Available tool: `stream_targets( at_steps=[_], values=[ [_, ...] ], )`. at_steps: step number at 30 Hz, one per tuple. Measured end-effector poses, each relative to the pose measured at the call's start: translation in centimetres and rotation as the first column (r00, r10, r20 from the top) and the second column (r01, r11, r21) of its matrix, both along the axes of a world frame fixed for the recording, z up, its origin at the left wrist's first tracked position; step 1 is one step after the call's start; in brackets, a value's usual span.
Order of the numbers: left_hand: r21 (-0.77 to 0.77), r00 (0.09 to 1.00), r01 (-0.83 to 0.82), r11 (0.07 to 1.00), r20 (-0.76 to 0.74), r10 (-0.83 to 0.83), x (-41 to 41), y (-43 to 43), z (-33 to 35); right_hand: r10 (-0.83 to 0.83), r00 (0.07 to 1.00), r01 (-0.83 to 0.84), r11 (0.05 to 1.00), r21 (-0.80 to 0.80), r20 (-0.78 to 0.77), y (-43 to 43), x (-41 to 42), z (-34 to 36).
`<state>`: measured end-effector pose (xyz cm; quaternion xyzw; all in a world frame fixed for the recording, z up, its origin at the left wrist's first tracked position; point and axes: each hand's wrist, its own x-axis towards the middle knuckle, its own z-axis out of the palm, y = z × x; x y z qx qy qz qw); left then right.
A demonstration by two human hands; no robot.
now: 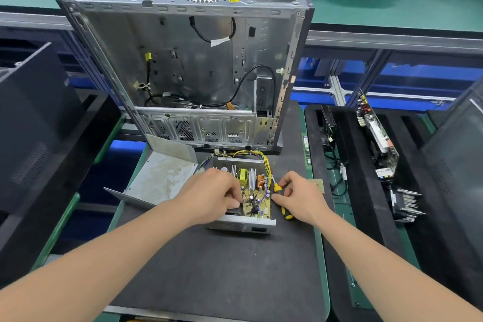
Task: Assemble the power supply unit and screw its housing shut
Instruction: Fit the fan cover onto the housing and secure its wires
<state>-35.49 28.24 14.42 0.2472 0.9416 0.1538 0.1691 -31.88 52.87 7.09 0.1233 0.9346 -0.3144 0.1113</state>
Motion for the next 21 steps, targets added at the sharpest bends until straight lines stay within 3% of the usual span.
stream_targets(
  at_steps=[8, 13, 16, 18, 19, 21],
  values=[
    [0.029, 0.995, 0.071, 0.997, 0.065, -0.073, -0.2, -1.4, 0.3, -0.029, 0.999, 0.029, 1.000, 0.004, 0.015, -0.2, -0.2, -0.2],
    [-0.007, 0.988, 0.146, 0.989, 0.046, -0.146, -0.1, -1.3, 0.0, -0.112, 0.993, 0.114, 0.988, -0.105, 0.031, 0.0, 0.2, 0.2],
    [0.009, 0.983, 0.153, 0.988, 0.100, -0.153, -0.3, -1.1, 0.0, -0.153, 0.975, 0.140, 0.986, -0.089, -0.163, -0.8, 1.5, 1.2],
    [0.058, 0.981, 0.129, 0.990, 0.137, -0.136, -0.6, -1.2, 0.0, -0.058, 0.940, 0.031, 0.996, -0.085, -0.335, -1.7, 2.7, 2.4],
    [0.077, 0.981, 0.121, 0.990, 0.143, -0.131, -0.7, -1.2, 0.1, 0.041, 0.938, -0.084, 0.990, -0.112, -0.343, -2.1, 3.3, 3.1],
    [0.109, 0.982, 0.117, 0.987, 0.137, -0.132, -0.7, -1.2, 0.1, 0.328, 0.924, -0.354, 0.928, -0.115, -0.195, -2.9, 4.3, 4.2]
  ],
)
